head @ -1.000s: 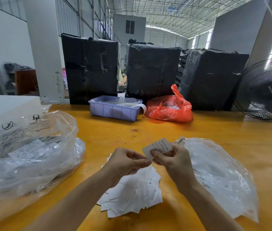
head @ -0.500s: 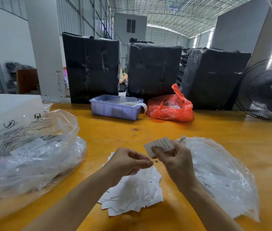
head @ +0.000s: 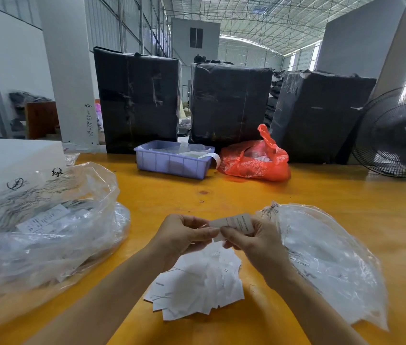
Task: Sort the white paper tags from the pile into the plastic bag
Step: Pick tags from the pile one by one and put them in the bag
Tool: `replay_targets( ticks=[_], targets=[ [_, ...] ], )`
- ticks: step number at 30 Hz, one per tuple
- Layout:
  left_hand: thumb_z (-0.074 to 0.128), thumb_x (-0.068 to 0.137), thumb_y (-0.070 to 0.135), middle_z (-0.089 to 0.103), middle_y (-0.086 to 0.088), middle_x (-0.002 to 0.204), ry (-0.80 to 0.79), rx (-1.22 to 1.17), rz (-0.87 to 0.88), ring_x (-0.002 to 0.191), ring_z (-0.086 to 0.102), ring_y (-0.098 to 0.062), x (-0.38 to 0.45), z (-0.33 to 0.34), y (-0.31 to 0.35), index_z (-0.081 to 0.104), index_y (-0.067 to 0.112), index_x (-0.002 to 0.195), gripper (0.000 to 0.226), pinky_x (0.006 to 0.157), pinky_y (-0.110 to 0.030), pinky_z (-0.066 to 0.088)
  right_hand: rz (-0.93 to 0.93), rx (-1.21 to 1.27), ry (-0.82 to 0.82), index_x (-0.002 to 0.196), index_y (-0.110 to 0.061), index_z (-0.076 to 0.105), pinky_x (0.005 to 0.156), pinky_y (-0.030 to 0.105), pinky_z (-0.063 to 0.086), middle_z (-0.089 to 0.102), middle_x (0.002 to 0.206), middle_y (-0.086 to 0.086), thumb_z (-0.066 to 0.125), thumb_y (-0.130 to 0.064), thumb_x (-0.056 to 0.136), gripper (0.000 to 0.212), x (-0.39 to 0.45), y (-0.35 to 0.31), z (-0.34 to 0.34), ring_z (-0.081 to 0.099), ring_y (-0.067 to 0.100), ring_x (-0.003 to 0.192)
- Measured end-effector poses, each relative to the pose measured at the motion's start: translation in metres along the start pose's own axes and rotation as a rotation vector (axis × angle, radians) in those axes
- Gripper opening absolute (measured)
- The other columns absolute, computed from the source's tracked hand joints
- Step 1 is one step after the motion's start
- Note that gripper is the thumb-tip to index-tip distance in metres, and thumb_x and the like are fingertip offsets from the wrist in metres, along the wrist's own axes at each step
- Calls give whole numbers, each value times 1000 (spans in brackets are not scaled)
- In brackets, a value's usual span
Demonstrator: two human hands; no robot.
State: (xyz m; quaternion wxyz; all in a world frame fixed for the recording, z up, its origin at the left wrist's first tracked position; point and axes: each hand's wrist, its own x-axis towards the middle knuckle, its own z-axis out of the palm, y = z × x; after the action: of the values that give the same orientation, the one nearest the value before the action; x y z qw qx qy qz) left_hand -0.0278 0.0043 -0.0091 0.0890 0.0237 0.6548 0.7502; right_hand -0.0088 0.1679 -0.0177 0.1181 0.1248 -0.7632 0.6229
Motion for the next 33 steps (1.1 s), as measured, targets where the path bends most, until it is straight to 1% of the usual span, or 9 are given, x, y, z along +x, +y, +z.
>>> replay_targets(
  ticks=[4,8,11,14,18,20,24,29,33],
  targets=[
    [81,61,3,72,-3,70,13,156,74,63,68,-12,0,1,-1,69,8,78,21,57,-20,53,127,-106,-85,86,-13,64,57,19,48,63,69,2,56,-16,93,11,1,2,1,62,7,59],
    [81,66,0,73,-8,76,70,201,171,66,69,-13,0,3,-3,69,8,79,20,59,-20,55,143,-144,-135,90,-8,60,58,22,47,56,71,4,56,-7,91,4,1,2,-4,54,9,58],
    [79,68,-3,72,-11,80,94,218,220,69,70,-15,0,3,-4,68,7,82,21,63,-21,57,127,-98,-80,92,-15,59,58,17,51,60,80,7,70,-7,82,17,1,1,-4,59,11,65],
    [79,67,-5,71,-10,80,66,229,223,68,69,-12,-2,6,-7,67,6,84,24,63,-21,57,103,-121,-65,98,-17,60,60,19,53,63,85,8,73,-8,80,23,0,1,-2,63,13,69],
    [81,66,-3,71,-9,78,81,183,195,65,68,-10,0,5,-5,66,5,87,27,60,-19,55,33,-201,58,82,-18,59,66,39,58,63,80,9,69,-6,83,15,1,0,-3,65,24,72],
    [79,68,-2,69,-4,69,93,122,150,58,66,-7,1,4,-4,65,5,86,24,57,-17,54,46,-166,127,78,-14,60,69,43,58,65,85,15,69,-5,83,13,3,0,-5,66,30,77],
    [77,69,-5,69,-2,63,101,66,86,54,65,-7,1,4,-5,63,7,86,25,55,-17,54,68,-87,141,81,-7,62,68,35,59,66,90,16,69,-5,82,8,4,1,-5,67,26,78],
    [77,69,-5,71,-3,66,98,52,78,59,66,-11,2,2,-4,63,6,89,27,58,-20,55,2,-108,186,74,-13,60,67,43,58,67,81,11,70,-5,82,14,4,-1,-4,67,28,74],
    [76,70,-5,71,-2,64,80,30,69,59,67,-10,2,1,-4,63,6,89,26,61,-21,56,-29,-108,221,73,-14,60,62,38,55,67,76,6,70,-6,82,16,4,-1,-4,65,18,65]
  ],
)
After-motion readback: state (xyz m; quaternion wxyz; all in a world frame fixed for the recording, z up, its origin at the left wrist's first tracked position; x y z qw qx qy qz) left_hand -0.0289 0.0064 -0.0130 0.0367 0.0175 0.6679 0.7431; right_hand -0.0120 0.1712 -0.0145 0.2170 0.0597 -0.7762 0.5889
